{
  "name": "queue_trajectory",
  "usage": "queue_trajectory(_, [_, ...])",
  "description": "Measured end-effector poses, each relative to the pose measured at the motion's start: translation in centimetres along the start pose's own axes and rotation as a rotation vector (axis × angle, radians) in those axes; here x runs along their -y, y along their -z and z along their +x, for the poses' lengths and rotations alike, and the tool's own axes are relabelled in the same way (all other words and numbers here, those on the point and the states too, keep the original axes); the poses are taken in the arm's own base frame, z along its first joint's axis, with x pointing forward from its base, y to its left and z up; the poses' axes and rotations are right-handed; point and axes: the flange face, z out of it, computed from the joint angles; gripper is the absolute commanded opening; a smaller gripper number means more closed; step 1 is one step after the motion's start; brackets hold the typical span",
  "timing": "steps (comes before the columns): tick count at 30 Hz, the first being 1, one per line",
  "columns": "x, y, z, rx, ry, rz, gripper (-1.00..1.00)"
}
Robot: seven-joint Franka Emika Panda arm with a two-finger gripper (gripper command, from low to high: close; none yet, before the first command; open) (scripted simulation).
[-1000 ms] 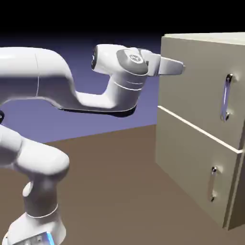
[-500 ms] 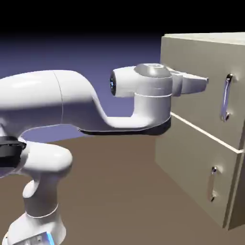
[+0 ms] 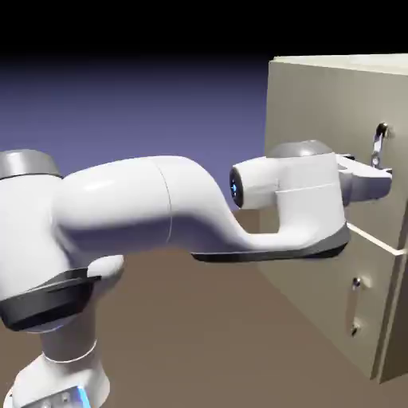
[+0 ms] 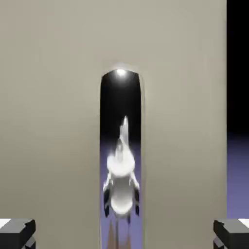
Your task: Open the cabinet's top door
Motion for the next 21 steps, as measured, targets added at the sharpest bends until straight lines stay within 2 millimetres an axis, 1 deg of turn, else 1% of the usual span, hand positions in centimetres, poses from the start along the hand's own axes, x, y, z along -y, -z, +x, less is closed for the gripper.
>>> queue_trajectory(2, [0.0, 0.0, 0.0, 0.000, 0.000, 0.000, -1.00])
queue_trajectory(12, [2.0, 7.1, -2.0, -0.111, 0.001, -0.110, -1.00])
queue_trajectory(21, [4.8, 13.7, -4.8, -0.222, 0.001, -0.221, -1.00])
